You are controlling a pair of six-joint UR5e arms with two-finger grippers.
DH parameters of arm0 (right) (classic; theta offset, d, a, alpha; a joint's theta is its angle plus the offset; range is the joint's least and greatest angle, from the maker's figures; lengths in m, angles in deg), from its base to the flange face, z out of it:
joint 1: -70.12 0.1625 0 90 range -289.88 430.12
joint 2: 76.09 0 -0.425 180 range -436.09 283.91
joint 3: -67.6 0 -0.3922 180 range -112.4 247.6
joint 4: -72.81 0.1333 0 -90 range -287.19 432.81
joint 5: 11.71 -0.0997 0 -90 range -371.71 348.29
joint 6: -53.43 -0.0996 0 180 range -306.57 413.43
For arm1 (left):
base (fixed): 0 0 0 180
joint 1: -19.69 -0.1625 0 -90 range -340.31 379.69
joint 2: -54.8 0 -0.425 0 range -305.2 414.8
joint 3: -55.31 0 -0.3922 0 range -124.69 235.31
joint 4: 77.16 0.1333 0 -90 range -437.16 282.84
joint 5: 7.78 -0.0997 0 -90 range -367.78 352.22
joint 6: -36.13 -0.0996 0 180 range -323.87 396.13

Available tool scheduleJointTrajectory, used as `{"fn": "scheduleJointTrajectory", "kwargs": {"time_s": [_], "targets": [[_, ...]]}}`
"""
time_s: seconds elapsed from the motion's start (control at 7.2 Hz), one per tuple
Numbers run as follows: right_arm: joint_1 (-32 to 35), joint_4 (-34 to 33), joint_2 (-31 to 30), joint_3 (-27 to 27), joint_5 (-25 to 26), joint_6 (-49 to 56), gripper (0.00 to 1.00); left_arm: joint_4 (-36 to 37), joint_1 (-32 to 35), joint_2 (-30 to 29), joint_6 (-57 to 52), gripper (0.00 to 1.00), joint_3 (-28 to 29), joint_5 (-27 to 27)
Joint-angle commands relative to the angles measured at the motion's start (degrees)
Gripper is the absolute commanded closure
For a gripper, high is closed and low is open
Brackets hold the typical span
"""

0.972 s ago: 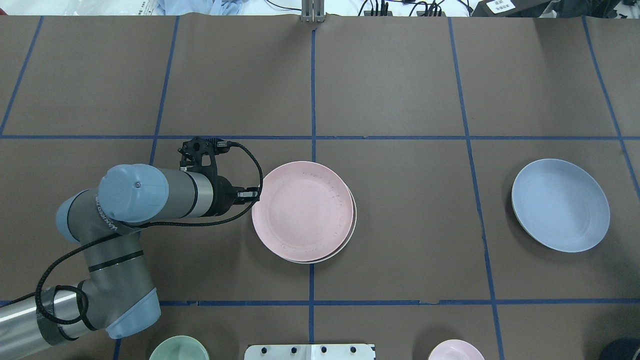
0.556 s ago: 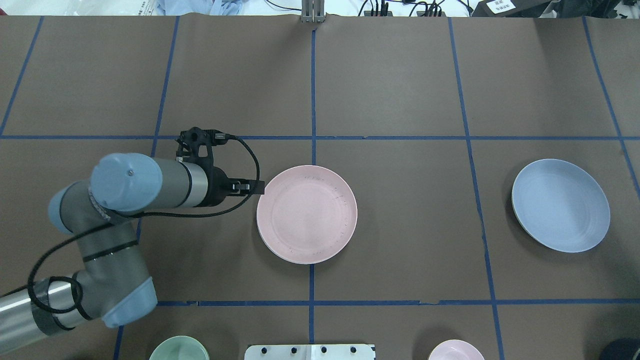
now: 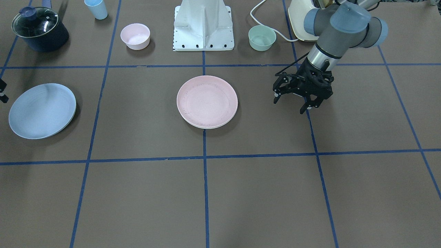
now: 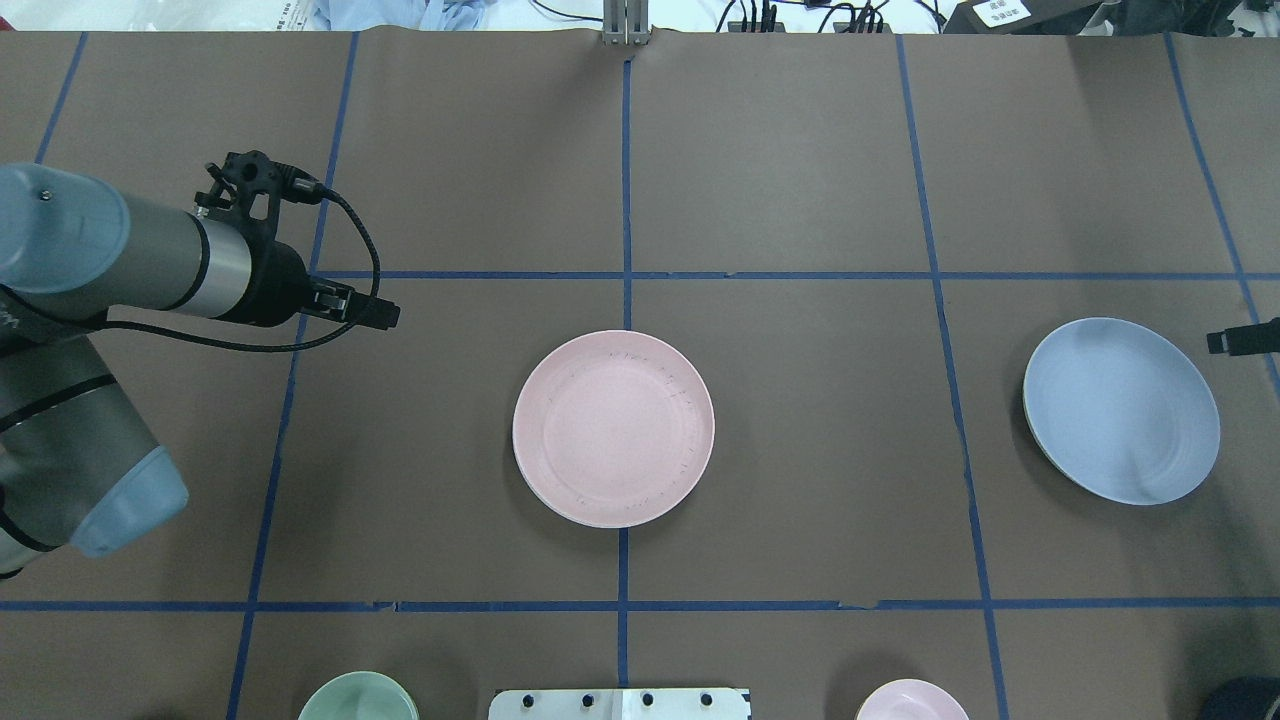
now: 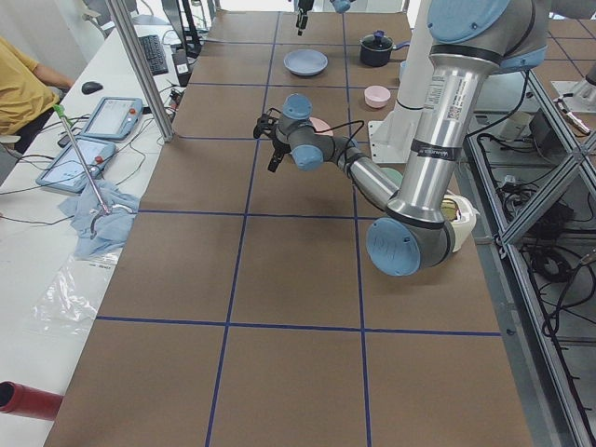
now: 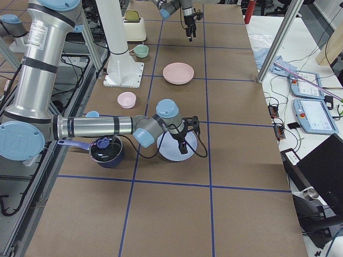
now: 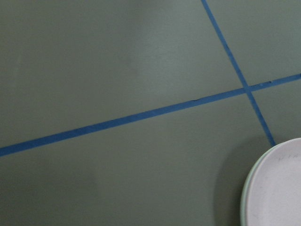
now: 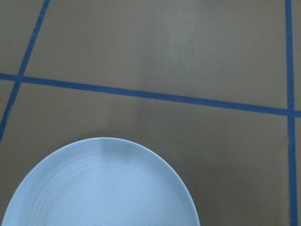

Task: Stack three plates with pink and blue
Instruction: 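Withdraw the left gripper while the right gripper reaches the light blue plate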

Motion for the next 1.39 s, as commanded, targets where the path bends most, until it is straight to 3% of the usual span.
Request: {"fn": "scheduleJointTrajectory", "kwargs": {"time_s": [0.0,0.14,0.28,0.42,0.56,0.97,1.25], "targets": [[-7.9,18.3,-1.4,10.8,6.9,-8.5,0.02,0.0,0.7,0.8,-0.9,0.00,-0.5,0.3],[-8.6,21.9,-1.5,13.6,7.6,-8.8,0.06,0.0,0.7,0.8,-0.9,0.00,-0.8,0.2],[-8.9,22.1,-2.1,13.9,7.6,-8.8,0.21,0.0,0.7,0.8,-0.6,0.00,-0.8,0.2],[-9.0,22.2,-2.2,14.0,7.5,-9.8,0.68,0.0,0.7,0.8,-0.2,0.00,-0.8,0.2],[-9.0,22.2,-2.2,14.0,7.5,-10.0,1.00,0.0,0.7,0.8,-0.2,0.00,-0.8,0.2],[-9.0,22.1,-1.6,13.9,7.0,-10.1,1.00,0.0,0.7,0.9,-0.1,0.00,-0.8,0.2],[-8.9,19.8,-0.6,10.5,5.1,-10.1,1.00,0.1,0.8,1.0,-0.7,0.00,-1.3,0.3]]}}
